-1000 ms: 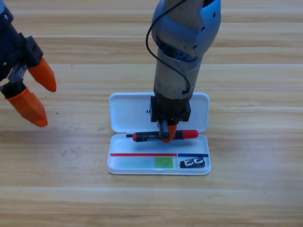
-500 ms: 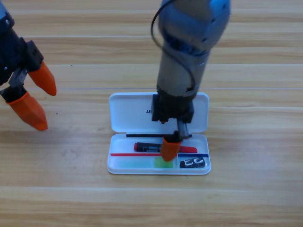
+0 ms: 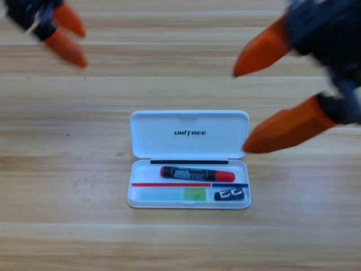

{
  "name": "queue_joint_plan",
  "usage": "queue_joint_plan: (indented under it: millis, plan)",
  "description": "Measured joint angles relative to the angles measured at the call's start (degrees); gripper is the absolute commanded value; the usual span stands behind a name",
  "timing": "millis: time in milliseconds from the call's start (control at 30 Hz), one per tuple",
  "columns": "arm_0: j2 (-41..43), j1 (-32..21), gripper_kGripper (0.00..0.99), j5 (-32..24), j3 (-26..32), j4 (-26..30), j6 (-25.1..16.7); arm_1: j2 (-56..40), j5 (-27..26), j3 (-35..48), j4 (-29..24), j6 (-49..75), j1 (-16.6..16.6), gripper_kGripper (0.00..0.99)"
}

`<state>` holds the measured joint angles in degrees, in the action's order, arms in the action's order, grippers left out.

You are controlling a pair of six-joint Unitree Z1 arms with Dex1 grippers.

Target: Clean up eraser and pencils

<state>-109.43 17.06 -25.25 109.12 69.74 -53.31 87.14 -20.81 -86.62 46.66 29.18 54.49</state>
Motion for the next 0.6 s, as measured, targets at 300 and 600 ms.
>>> queue_joint_plan:
  millis: [300,600]
  plan:
    - [-14.9,-4.8,0.133,-10.7,12.2,0.0,-1.1,-5.4,-4.1,5.3,-3.1,0.0,0.0,0.990]
    - [-24.0,-5.0,0.000,-17.2,14.5,1.4,-3.7,-5.4,-5.9,6.0,-3.1,0.0,0.0,0.990]
